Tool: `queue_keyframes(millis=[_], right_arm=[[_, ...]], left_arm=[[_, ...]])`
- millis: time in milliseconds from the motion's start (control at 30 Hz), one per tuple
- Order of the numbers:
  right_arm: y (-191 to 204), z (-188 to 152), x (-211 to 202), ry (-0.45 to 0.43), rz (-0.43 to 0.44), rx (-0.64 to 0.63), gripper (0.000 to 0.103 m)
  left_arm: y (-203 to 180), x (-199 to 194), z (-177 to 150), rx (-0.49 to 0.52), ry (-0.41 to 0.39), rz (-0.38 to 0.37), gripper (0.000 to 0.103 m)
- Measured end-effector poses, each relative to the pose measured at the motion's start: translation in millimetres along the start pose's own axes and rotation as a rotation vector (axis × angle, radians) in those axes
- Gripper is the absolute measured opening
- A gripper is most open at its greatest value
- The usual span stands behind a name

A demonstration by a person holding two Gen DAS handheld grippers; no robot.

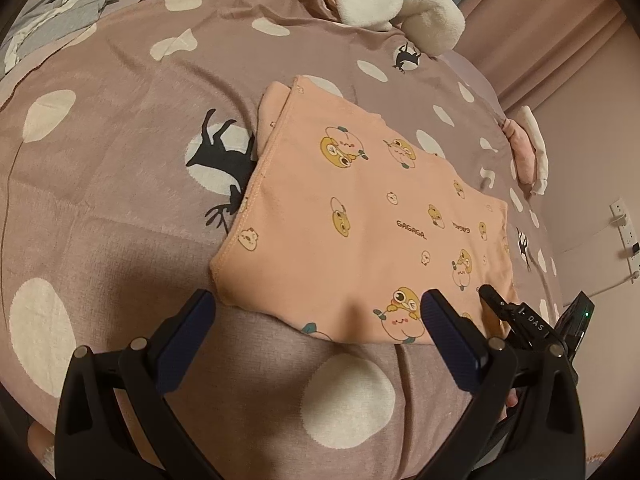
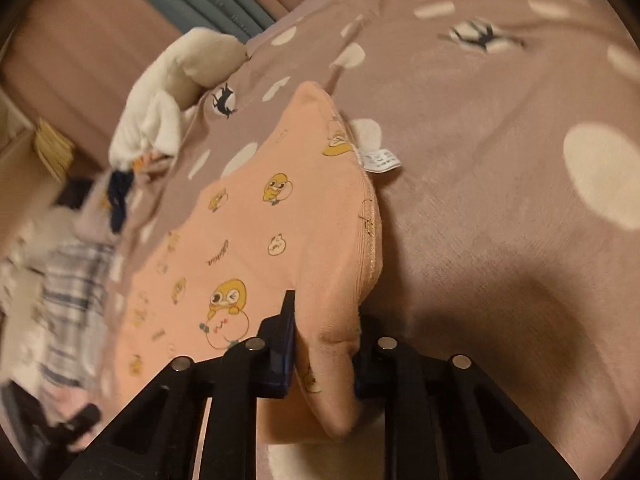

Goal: Fold small clothes

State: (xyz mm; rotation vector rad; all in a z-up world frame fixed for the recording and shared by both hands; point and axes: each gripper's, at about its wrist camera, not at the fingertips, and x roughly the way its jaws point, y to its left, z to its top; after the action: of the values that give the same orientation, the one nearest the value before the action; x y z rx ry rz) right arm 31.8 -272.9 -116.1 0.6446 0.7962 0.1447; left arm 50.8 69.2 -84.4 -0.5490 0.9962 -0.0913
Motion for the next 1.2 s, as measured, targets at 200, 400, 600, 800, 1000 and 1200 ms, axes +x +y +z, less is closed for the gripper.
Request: queue_keyframes(millis=[200,400,600,800,1000,1200], right_arm=[[2.4,-4.2,1.2,0.004,0.018,-0.008,0.020],[4.3,-2.5,-1.2,0.011,0.007,0.006,0.020],[28.3,-3.1,-12.7,-0.053,-0.044,-0.072,0.019],[12.2,1.9,-12.5,-0.051,-0.023,0.026,0.019],[30.7,-0.5,-28.6,-0.104,0.001,-0.038,0.017],[50.7,-3.4,-29.2,-0.126,0.036,-0.096,0.017]], left_arm=[[7.9,-1.8,2.1,-0.013,-0.001,0.006,0.102],[27.9,-18.5,2.9,-0.031,-0.023,0.005,0.102],[55.7,-33.4,6.5,-0.091,-0.052,0.028,0.102],[76.5,-45.6,11.3,-0.133,-0.090,0.039,0.102],[76.3,-49.0,12.9,-0.091,-0.107,0.035,0.102],[75.0,-46.4,14.2,-0.051,-0.099,0.029,0.102]])
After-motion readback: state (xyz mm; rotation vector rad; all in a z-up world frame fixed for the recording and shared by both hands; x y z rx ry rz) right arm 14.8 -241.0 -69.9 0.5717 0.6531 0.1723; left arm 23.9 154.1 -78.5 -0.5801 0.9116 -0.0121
